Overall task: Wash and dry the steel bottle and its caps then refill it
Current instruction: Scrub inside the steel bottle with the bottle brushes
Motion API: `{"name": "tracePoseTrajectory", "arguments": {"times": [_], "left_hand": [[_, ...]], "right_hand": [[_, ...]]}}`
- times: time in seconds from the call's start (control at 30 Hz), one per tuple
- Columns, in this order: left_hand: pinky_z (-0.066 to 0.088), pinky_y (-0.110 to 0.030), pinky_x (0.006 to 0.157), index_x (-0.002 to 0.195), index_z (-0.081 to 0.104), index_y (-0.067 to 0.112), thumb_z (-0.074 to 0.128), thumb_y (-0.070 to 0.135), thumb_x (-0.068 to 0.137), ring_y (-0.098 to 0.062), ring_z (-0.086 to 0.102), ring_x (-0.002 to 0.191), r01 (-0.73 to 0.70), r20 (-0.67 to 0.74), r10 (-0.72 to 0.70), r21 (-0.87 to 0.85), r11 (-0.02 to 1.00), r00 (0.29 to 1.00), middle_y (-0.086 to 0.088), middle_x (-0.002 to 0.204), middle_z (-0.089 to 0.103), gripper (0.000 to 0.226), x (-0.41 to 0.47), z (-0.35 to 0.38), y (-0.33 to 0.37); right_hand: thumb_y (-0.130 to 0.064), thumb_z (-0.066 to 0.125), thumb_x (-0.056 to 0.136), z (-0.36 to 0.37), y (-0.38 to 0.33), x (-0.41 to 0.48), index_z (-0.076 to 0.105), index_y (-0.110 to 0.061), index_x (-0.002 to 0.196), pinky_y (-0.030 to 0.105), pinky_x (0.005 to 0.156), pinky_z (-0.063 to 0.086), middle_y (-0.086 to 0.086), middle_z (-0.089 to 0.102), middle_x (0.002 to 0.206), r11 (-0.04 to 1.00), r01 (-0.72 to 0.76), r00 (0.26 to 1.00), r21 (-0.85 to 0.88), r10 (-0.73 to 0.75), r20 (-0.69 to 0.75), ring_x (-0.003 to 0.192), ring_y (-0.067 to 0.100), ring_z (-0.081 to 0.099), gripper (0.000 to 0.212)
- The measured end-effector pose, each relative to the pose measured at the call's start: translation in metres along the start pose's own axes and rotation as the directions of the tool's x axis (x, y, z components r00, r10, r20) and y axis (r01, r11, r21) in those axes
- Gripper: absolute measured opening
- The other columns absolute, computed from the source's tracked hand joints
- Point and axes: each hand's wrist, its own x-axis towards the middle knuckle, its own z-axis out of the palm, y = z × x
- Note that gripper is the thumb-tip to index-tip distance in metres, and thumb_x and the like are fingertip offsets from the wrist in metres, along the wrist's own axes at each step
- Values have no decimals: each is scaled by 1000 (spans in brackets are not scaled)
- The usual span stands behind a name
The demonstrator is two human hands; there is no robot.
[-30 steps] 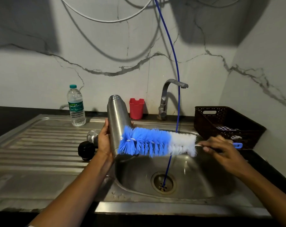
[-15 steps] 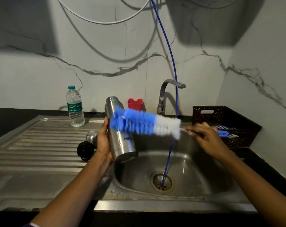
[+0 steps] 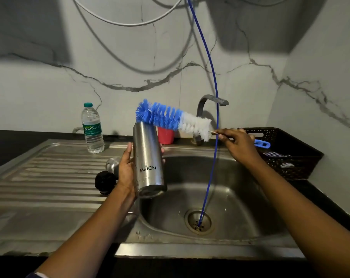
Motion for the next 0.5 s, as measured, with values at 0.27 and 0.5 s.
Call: {"name": "tracePoseTrajectory", "arguments": {"times": [0.27,0.5], "left_hand": [[59,-41,71,104,68,6,85,55,49,-28,69,82,-47,53,43,91,995,998,-14,92,69,75,1,4,-1],[59,-34,62,104,72,5,95,47,34,-24,70,70,-9,75,7,26,1000,997,-12,88,71,84,4,-1,-1]], "right_hand": [[-72,36,83,-39,30,-113,59,-48,114,31,68,31,-31,54,86,974,144,980,172,-164,110,82,-5,46,46],[-42,55,89,-13,27,-48,62,-42,108,41,76,32,-19,61,79,984,145,989,98,-145,-9,77,1,45,20]]}}
